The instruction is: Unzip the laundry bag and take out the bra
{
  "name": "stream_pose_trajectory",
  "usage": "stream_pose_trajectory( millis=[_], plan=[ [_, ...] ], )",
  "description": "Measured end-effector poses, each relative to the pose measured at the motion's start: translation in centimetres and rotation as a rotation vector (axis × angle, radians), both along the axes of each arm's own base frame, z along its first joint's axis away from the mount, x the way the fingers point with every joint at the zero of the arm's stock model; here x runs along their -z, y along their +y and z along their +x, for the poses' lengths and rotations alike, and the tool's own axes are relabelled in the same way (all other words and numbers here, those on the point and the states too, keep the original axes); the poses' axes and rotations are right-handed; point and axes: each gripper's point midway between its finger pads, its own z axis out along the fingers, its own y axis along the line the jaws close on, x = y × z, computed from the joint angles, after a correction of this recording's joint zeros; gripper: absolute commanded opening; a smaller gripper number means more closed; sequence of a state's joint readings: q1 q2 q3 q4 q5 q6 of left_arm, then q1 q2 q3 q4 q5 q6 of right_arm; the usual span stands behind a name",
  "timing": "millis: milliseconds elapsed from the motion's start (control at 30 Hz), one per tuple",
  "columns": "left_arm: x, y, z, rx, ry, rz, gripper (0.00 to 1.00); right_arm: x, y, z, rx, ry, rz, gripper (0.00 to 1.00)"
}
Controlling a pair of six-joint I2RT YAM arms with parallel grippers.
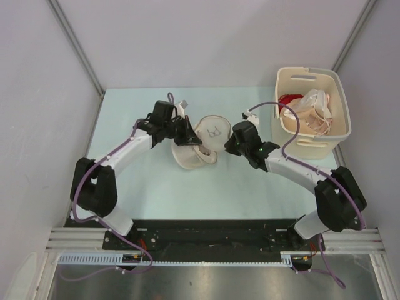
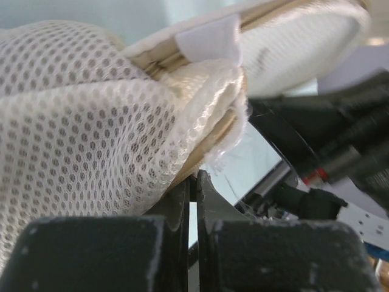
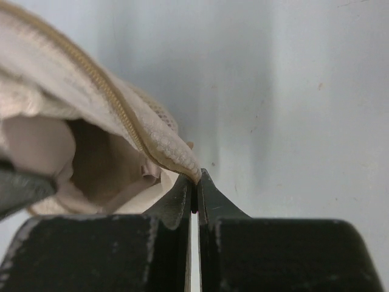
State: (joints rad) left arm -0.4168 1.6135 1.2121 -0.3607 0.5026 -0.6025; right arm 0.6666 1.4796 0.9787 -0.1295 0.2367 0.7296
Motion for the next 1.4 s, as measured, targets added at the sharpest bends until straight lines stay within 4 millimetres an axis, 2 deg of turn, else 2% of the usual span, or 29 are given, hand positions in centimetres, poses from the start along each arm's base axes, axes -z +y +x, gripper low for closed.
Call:
stream_pose_trajectory(
  millis=[167,300,467,600,733,867,900,933,1000,1033,1100,1267,1400],
  plan=[
    [-2.9,-0.8,-1.5,0.067,-0.012,-0.092,0.0,1.3,-0.8,2.1,0.05,0.036,0.008,0.0],
    [-6.4,-2.0,-2.4,0.11,-0.032,-0.219,0.01,2.1,0.1,3.3,0.052,0.057,0.016,0.0],
    [-10.4,-3.3,-2.9,0.153,-0.044,-0.375,0.0,2.7,1.5,2.7,0.034,0.07,0.023,0.0],
    [-11.6,-3.6,-3.1,0.174,-0.052,-0.408,0.0,1.9,2.7,1.3,0.022,0.053,0.009,0.0],
    [-11.2,-3.2,-2.9,0.171,-0.054,-0.403,0.01,-0.4,2.1,0.0,0.046,0.008,-0.007,0.0],
    [-9.5,-2.6,-2.9,0.161,-0.042,-0.371,0.0,-4.3,-0.1,-0.7,0.098,-0.075,0.001,0.0],
    [-9.2,-2.5,-2.9,0.161,-0.043,-0.363,0.0,-5.3,-0.6,-0.9,0.105,-0.098,0.006,0.07],
    [-8.9,-2.5,-2.8,0.164,-0.047,-0.354,0.0,-6.3,-0.9,-1.0,0.108,-0.119,0.012,0.31],
    [-8.5,-2.5,-2.7,0.166,-0.053,-0.343,0.0,-7.5,-1.2,-1.1,0.102,-0.145,0.028,0.46],
    [-8.3,-2.5,-2.6,0.167,-0.056,-0.338,0.0,-7.7,-1.2,-1.1,0.088,-0.149,0.029,0.53],
    [-7.5,-2.4,-2.3,0.16,-0.051,-0.319,0.0,-7.4,-1.1,-1.2,0.073,-0.139,0.027,0.57],
    [-5.1,-2.3,-1.8,0.133,-0.013,-0.258,0.0,-6.5,-1.4,-2.4,0.046,-0.107,-0.012,0.59],
    [-2.7,-2.5,-1.9,0.121,0.027,-0.217,0.0,-8.1,-0.9,-4.3,0.003,-0.135,-0.002,0.62]
  ],
)
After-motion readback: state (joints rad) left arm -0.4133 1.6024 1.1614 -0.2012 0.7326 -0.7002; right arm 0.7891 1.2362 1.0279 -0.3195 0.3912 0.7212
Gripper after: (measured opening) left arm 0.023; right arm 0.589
